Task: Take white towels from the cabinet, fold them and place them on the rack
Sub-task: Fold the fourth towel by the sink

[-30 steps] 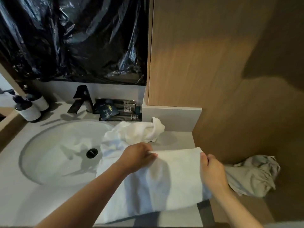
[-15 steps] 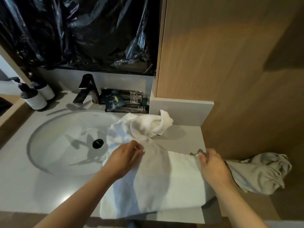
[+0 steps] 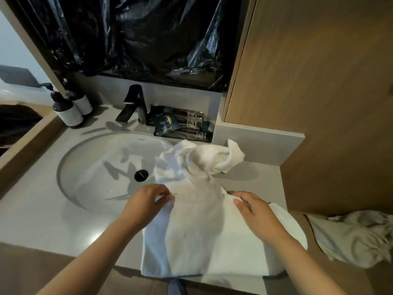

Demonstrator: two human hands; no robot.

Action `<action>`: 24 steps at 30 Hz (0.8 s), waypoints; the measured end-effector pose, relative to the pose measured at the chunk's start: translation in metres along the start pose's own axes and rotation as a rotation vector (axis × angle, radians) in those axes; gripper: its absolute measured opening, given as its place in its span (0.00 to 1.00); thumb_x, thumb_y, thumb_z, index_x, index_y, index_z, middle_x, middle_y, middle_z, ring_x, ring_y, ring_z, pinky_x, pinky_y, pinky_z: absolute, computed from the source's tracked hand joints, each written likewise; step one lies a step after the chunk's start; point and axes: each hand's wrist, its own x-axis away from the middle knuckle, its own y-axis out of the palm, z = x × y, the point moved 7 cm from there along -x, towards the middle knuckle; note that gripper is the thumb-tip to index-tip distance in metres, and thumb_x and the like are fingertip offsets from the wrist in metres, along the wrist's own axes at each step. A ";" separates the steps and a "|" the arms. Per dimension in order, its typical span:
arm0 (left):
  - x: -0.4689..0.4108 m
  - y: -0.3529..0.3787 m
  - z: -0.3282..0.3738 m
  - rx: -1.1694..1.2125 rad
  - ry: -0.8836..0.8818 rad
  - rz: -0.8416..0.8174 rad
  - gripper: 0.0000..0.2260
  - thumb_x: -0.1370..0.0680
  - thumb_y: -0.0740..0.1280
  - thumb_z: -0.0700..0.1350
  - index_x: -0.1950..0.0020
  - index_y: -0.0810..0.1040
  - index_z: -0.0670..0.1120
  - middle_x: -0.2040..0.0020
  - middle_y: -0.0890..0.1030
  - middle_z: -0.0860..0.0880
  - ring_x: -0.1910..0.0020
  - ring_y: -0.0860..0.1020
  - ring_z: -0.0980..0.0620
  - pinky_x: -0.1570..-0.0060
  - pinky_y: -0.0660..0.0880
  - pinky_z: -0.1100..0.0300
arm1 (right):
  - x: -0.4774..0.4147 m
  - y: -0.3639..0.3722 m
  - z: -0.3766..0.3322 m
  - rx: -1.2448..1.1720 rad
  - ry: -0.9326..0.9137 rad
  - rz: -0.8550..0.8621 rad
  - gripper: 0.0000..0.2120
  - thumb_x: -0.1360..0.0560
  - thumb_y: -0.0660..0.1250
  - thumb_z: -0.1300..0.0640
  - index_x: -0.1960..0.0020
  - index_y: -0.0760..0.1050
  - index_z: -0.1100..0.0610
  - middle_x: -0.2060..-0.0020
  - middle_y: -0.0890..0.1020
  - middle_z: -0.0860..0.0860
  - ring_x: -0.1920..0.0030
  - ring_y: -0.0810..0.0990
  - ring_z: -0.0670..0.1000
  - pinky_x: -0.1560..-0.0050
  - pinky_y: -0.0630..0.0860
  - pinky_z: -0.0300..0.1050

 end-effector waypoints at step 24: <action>0.027 0.008 -0.026 0.520 -0.254 0.184 0.08 0.22 0.69 0.45 0.60 0.79 0.47 0.63 0.80 0.53 0.64 0.77 0.58 0.64 0.70 0.67 | 0.013 -0.020 -0.017 0.104 -0.133 0.241 0.08 0.20 0.58 0.50 0.59 0.68 0.47 0.61 0.74 0.40 0.54 0.71 0.41 0.53 0.69 0.46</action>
